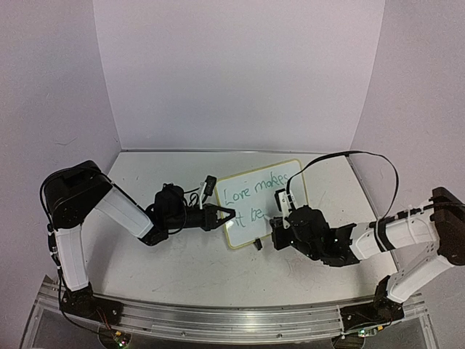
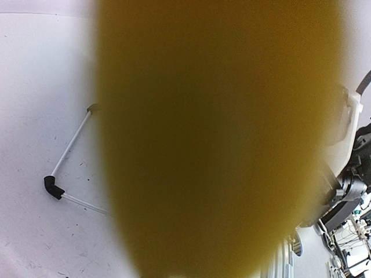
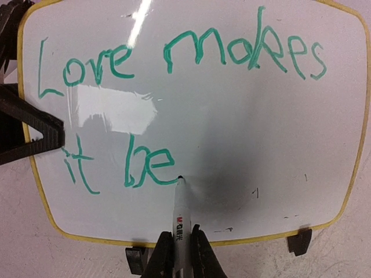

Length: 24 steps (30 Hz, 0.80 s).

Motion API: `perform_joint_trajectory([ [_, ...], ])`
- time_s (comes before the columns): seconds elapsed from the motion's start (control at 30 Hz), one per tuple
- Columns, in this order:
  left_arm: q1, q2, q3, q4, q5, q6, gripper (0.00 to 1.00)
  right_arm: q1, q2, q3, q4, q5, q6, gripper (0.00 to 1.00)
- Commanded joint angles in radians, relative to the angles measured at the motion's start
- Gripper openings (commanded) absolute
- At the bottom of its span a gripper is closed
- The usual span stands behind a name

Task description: Write a sentence on the whiteboard

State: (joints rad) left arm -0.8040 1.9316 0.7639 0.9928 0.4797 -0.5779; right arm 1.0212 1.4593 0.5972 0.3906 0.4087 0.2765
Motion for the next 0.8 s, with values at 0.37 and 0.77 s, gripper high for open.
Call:
perform_joint_trajectory([
  [0.37, 0.018, 0.007, -0.011, -0.083, -0.045, -0.039, 0.0, -0.054, -0.032, 0.046, 0.057, -0.033, -0.064, 0.0],
  [0.77, 0.018, 0.006, -0.012, -0.082, -0.046, -0.037, 0.0, -0.054, 0.007, 0.067, 0.069, -0.026, -0.075, 0.0],
])
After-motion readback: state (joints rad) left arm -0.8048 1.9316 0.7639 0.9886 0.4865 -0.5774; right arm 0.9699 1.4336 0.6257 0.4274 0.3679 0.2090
